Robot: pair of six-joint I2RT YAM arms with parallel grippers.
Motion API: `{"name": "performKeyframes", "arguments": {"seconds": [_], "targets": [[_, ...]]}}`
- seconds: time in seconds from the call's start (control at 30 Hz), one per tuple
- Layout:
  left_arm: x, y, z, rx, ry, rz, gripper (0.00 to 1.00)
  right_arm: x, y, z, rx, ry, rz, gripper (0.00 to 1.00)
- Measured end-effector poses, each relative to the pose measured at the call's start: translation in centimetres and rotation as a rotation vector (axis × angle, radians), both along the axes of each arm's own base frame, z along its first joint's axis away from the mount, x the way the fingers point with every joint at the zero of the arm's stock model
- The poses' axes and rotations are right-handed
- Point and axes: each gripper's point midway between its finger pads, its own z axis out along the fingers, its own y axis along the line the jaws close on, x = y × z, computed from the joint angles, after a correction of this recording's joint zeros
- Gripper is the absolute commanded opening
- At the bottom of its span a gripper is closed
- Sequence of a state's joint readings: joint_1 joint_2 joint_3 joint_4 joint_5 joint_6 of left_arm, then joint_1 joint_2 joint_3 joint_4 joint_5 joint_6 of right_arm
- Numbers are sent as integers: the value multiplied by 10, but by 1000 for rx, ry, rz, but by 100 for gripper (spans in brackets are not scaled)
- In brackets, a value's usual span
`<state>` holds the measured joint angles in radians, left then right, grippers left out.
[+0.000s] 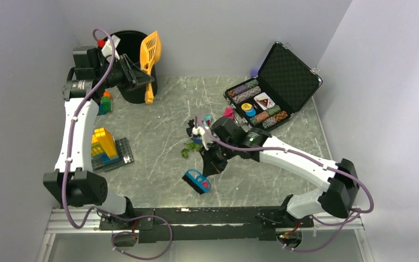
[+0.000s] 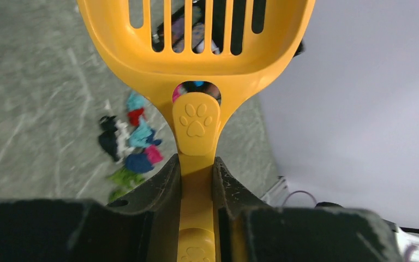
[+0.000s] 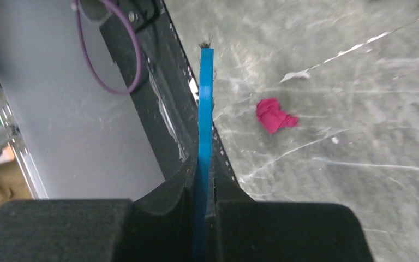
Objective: Sweep away the paper scraps from the table
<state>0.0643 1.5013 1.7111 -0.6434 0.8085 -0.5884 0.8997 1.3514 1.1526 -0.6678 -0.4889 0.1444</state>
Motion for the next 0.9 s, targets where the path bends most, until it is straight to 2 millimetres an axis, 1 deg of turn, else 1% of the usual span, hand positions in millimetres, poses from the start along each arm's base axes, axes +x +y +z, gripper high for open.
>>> {"name": "performKeyframes", "arguments": {"seconds": [0.03, 0.1, 0.2, 0.27, 0.33, 0.4, 0.5, 0.57, 0.67, 0.7, 0.77, 0.8, 0.87, 0.9], "targets": [[-5, 2, -3, 22, 3, 12, 0, -8, 3, -6, -18, 12, 29, 0], [-20, 9, -12, 82, 8, 42, 0, -20, 5, -24, -80, 42, 63, 0], [-36, 17, -23, 150, 15, 78, 0, -28, 5, -55, -190, 79, 83, 0], [-46, 22, -30, 185, 22, 99, 0, -29, 2, -77, -276, 93, 77, 0], [-57, 26, -37, 216, 30, 117, 0, -24, -5, -96, -364, 94, 51, 0], [-65, 29, -44, 235, 41, 131, 0, -11, -8, -105, -431, 74, 3, 0], [-78, 33, -56, 264, 55, 147, 0, 15, -9, -101, -490, 13, -91, 0], [-84, 35, -63, 278, 66, 154, 0, 41, -12, -90, -502, -42, -181, 0], [-91, 36, -76, 296, 84, 157, 0, 87, -28, -73, -515, -135, -334, 0], [-93, 37, -80, 303, 90, 157, 0, 98, -35, -68, -517, -154, -373, 0], [-97, 39, -90, 316, 107, 164, 0, 110, -44, -60, -513, -175, -418, 0], [-99, 40, -94, 322, 114, 169, 0, 112, -44, -56, -505, -181, -424, 0], [-103, 43, -103, 336, 128, 184, 0, 112, -41, -45, -471, -187, -420, 0], [-106, 45, -107, 343, 132, 195, 0, 111, -36, -38, -439, -187, -411, 0]]}}
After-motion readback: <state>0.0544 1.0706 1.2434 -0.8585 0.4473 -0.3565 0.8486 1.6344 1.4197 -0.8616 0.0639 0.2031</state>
